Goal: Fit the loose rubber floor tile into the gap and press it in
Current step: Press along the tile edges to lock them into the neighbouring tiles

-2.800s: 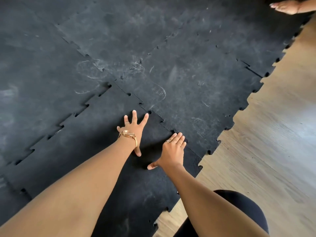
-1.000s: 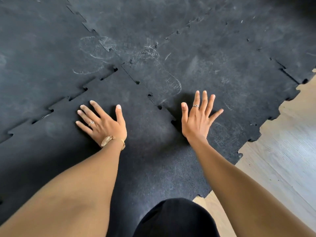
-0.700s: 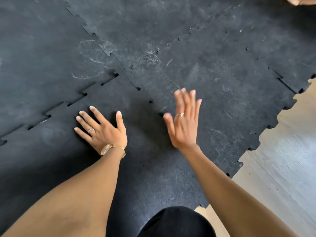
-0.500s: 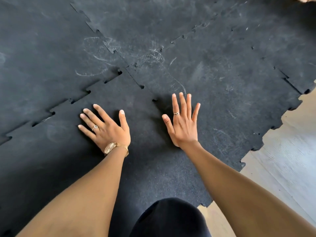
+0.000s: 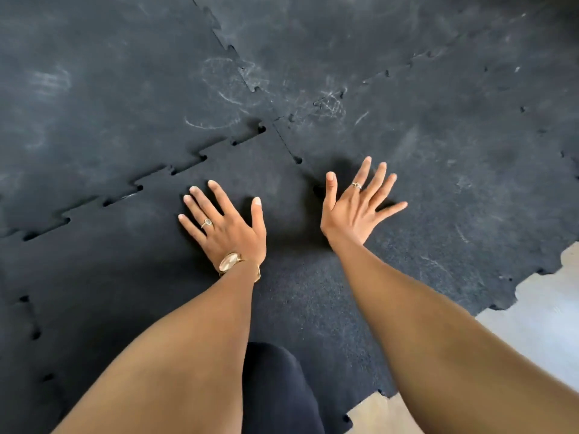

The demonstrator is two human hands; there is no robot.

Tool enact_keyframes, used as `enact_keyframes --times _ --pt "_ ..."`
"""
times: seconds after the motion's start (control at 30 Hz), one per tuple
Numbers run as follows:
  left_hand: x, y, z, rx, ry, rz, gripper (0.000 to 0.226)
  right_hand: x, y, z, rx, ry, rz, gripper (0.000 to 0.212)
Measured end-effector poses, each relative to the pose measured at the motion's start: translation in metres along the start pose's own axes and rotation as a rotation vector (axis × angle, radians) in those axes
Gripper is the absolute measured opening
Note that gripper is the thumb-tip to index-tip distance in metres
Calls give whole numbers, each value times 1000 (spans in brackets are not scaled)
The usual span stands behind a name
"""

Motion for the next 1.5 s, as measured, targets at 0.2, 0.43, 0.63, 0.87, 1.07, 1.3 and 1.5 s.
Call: enact_keyframes --times 0.2,0.43,0.63,0.87,1.07,1.3,1.5 --pt "0 1 0 -26 6 -26 81 0 -4 -6 -40 -21 60 84" --pt "1 2 -1 -40 6 -17 80 -1 4 -14 -136 21 107 95" --pt "0 1 -1 -39 10 -20 80 3 -1 -20 -17 -26 20 82" --pt "0 4 -1 -77 16 -21 80 2 4 -18 -54 -32 29 81" --pt "1 4 -3 -95 16 -70 81 -65 15 -65 121 -246 -371 83" --pt "1 5 -2 -113 28 -119 81 -81 -21 -73 -29 76 -32 76" --pt "1 5 -4 -89 31 -103 80 -86 -15 -74 -94 113 46 75"
Point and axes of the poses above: each hand's wrist, its own z-axis away from the middle knuckle, its own y-axis out of the back of the hand, x = y × z, the point moved 1 cm from there along -z, towards the middle knuckle, and after that the axes turned 2 degrees about -x, right-handed, at the moved point
